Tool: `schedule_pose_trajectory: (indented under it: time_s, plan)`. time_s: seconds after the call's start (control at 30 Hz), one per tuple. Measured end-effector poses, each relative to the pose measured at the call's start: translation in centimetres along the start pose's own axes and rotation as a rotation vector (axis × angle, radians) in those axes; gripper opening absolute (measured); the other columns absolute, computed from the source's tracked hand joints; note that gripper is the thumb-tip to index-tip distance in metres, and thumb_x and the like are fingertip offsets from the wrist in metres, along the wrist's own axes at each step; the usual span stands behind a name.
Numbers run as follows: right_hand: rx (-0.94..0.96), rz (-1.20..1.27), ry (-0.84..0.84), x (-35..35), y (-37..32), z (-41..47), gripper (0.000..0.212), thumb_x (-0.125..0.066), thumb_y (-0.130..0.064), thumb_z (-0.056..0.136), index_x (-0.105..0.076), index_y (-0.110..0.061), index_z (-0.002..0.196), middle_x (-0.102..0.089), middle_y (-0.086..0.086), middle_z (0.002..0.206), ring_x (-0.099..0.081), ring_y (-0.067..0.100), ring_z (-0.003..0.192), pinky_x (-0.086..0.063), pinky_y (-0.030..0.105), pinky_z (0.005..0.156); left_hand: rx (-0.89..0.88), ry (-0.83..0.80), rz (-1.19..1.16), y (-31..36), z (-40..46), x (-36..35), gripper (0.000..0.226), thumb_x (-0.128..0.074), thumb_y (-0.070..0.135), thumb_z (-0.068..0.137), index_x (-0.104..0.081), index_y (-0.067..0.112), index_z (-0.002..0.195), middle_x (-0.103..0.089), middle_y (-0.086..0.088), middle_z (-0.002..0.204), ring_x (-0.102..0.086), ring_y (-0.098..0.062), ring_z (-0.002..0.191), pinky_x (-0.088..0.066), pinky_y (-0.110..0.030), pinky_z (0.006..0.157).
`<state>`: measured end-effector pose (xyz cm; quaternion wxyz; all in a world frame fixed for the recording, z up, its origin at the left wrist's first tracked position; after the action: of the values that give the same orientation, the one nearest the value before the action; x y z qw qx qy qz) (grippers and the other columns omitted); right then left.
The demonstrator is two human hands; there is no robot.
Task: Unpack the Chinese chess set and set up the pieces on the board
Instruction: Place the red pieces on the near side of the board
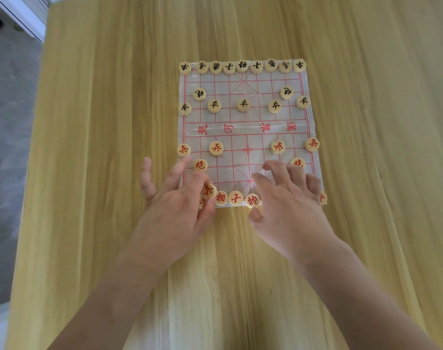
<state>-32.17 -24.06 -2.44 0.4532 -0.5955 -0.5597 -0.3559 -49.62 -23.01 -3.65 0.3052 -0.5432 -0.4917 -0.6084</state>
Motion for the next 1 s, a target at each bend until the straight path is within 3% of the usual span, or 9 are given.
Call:
schedule_pose_trajectory:
  time_s: [0.3, 0.43, 0.53, 0.8, 1.0]
  plan:
    - [-0.026, -0.022, -0.049, 0.1, 0.2, 0.0, 0.047, -0.051, -0.037, 0.086, -0.046, -0.024, 0.131, -0.022, -0.006, 0.145, -0.019, 0.023, 0.135, -0.017, 0.041, 0.104, 0.011, 0.033, 0.003, 0.3, 1.0, 0.9, 0.026, -0.038, 0.046, 0.097, -0.053, 0.025, 0.105, -0.068, 0.011, 0.071, -0.026, -0.012, 0.146, 0.011, -0.056, 0.117]
    - [-0.031, -0.013, -0.046, 0.1, 0.3, 0.0, 0.048, -0.051, -0.038, 0.087, -0.045, -0.024, 0.132, -0.018, -0.005, 0.148, -0.017, 0.023, 0.137, -0.015, 0.041, 0.106, -0.037, 0.073, 0.064, 1.5, 3.8, 1.4, 0.027, -0.045, 0.048, 0.096, -0.058, 0.029, 0.111, -0.064, 0.016, 0.113, -0.03, -0.021, 0.141, 0.002, -0.063, 0.115]
    - [-0.04, -0.007, -0.025, 0.2, 0.5, 0.0, 0.049, -0.05, -0.039, 0.087, -0.043, -0.024, 0.133, -0.016, -0.004, 0.151, -0.017, 0.023, 0.136, -0.014, 0.041, 0.105, -0.065, 0.099, 0.084, 2.3, 6.3, 0.8, 0.026, -0.054, 0.045, 0.092, -0.064, 0.029, 0.109, -0.055, 0.014, 0.132, -0.03, -0.027, 0.139, -0.001, -0.066, 0.113]
    - [-0.055, 0.018, -0.001, 0.4, 1.1, 0.1, 0.054, -0.051, -0.043, 0.087, -0.038, -0.025, 0.137, -0.013, -0.003, 0.153, -0.015, 0.025, 0.137, -0.012, 0.04, 0.103, -0.091, 0.14, 0.149, 3.6, 9.4, -1.2, 0.015, -0.064, 0.042, 0.084, -0.07, 0.031, 0.092, -0.042, 0.008, 0.145, -0.027, -0.03, 0.139, -0.002, -0.067, 0.112]
    - [-0.065, 0.026, 0.001, 0.1, 1.3, 0.2, 0.053, -0.051, -0.042, 0.087, -0.039, -0.026, 0.137, -0.012, -0.004, 0.153, -0.014, 0.026, 0.137, -0.01, 0.04, 0.101, -0.077, 0.135, 0.173, 3.7, 9.9, -1.6, 0.016, -0.063, 0.042, 0.084, -0.07, 0.031, 0.095, -0.039, 0.007, 0.147, -0.023, -0.029, 0.14, 0.0, -0.066, 0.112]
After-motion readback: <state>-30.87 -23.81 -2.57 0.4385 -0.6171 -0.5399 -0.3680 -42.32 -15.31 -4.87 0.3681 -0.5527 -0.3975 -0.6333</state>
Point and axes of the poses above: each hand's wrist, its own z-axis towards the middle knuckle, its own x-axis out of the back of the hand, y = z × x, the point moved 4 cm from there along z, towards the middle knuckle
